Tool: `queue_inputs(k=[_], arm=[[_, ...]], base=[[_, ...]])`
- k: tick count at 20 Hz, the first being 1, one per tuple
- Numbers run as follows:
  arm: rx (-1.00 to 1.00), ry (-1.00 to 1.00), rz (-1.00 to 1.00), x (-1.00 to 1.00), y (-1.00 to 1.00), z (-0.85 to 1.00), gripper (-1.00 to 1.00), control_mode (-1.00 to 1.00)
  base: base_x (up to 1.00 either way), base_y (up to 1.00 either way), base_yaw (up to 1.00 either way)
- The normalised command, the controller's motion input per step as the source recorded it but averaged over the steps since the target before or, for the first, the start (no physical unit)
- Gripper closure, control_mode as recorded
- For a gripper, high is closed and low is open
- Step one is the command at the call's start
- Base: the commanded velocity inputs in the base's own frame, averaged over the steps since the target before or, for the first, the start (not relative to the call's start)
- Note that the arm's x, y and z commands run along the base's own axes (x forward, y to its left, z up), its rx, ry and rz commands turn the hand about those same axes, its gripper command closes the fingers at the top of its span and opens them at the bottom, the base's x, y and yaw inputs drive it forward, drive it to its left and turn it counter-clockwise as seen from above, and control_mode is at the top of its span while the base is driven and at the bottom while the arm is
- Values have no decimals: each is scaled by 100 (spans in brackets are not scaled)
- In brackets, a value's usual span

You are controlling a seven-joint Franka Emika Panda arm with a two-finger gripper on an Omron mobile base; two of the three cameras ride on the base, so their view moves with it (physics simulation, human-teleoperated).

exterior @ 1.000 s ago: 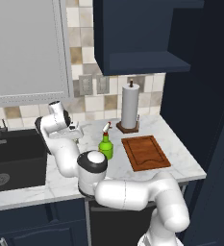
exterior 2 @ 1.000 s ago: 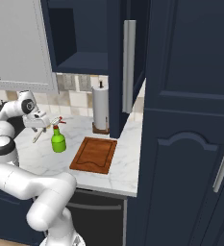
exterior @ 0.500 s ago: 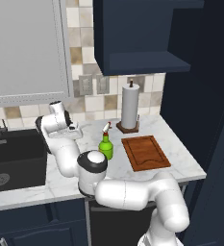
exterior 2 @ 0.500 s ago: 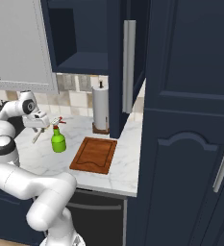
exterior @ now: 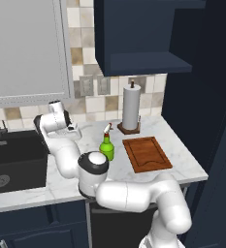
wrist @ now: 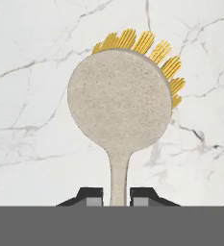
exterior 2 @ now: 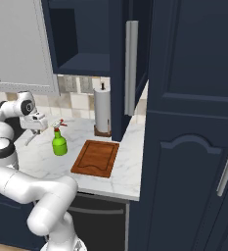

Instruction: Grab the spray bottle from the cabinet, then place it next to the cutting board for sanitizing. Then grab the dish brush from the countertop next to the sink and place it next to the cutting board.

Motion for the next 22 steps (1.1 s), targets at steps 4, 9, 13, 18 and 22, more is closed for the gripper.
queue_inputs(k=[4,9,13,18,22], arm=[[1,0,0,-27,39,1,100,-100],[0,-11,0,-64,24,46,100,-100],[1,-24,0,-92,4,74,100,-100],[0,-32,-1,-99,2,91,100,-100],[0,-45,-2,-100,0,93,100,-100]], base=[[0,0,0],[0,0,0],[0,0,0],[0,0,0],[0,0,0]])
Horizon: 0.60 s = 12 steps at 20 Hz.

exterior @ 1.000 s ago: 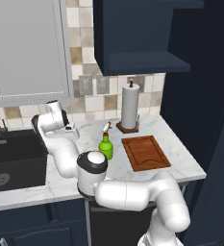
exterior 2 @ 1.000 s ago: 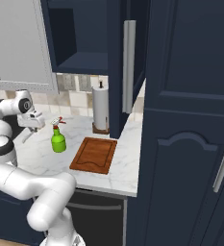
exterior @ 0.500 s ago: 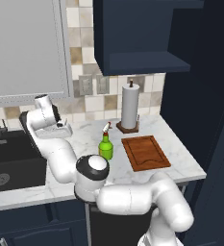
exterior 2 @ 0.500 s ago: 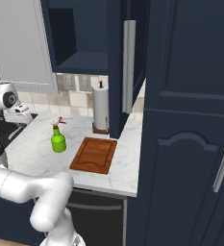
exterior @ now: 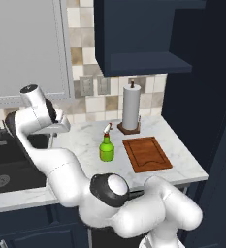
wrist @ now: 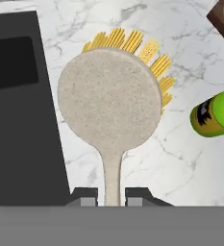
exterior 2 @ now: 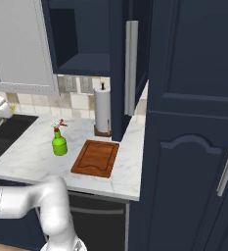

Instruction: Grab the spray bottle from the cabinet, then place it next to the cutting board for sanitizing. Then grab the dish brush from the countertop next to the sink and place it next to the cutting board.

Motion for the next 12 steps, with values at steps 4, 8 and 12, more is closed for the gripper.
queue_inputs(k=[4,8,12], arm=[[0,-39,-6,-100,-3,79,100,-100],[1,-27,-11,-90,-12,93,100,-100],[5,-11,-17,-59,-39,88,100,-100]], base=[[0,0,0],[0,0,0],[0,0,0]])
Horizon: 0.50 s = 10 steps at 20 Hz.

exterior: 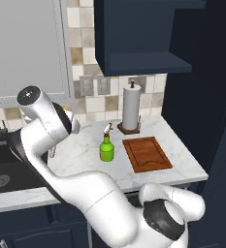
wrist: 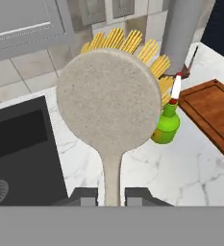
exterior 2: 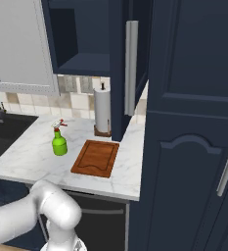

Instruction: Grab the spray bottle from the cabinet, then place it next to the cutting board for sanitizing. Then grab the dish brush from the countertop next to the sink and place it next to the cutting board.

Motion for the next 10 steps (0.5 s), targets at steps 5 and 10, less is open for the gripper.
queue_inputs(k=[5,10], arm=[[11,0,-21,-57,-73,81,100,-100],[6,0,-26,-49,-81,42,100,-100]], base=[[0,0,0],[0,0,0]])
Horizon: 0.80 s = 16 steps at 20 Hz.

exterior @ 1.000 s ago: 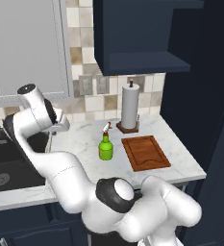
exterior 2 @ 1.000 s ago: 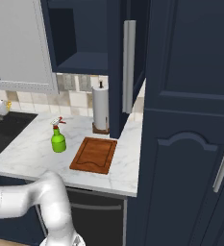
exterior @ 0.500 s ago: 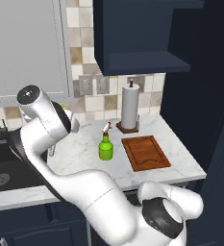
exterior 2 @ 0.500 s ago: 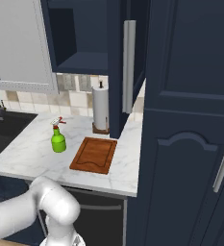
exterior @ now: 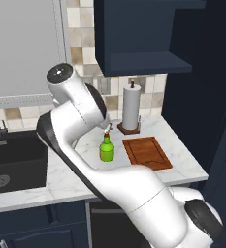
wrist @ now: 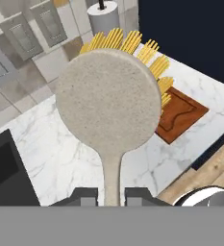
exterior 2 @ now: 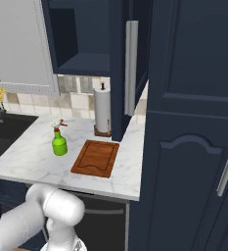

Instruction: Grab the spray bottle from the cabinet, then place it next to the cutting board for sanitizing. Then grab the dish brush from the countertop next to the sink and place it next to the cutting board.

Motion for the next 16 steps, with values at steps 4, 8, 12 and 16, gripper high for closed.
queue_inputs(k=[4,8,12,16], arm=[[4,-3,-22,-4,-99,2,100,-100],[4,0,-9,18,-100,-10,100,-100],[9,-6,-4,5,-100,-3,100,-100],[16,-5,-1,-6,-100,0,100,-100]], base=[[0,0,0],[0,0,0],[0,0,0],[0,0,0]])
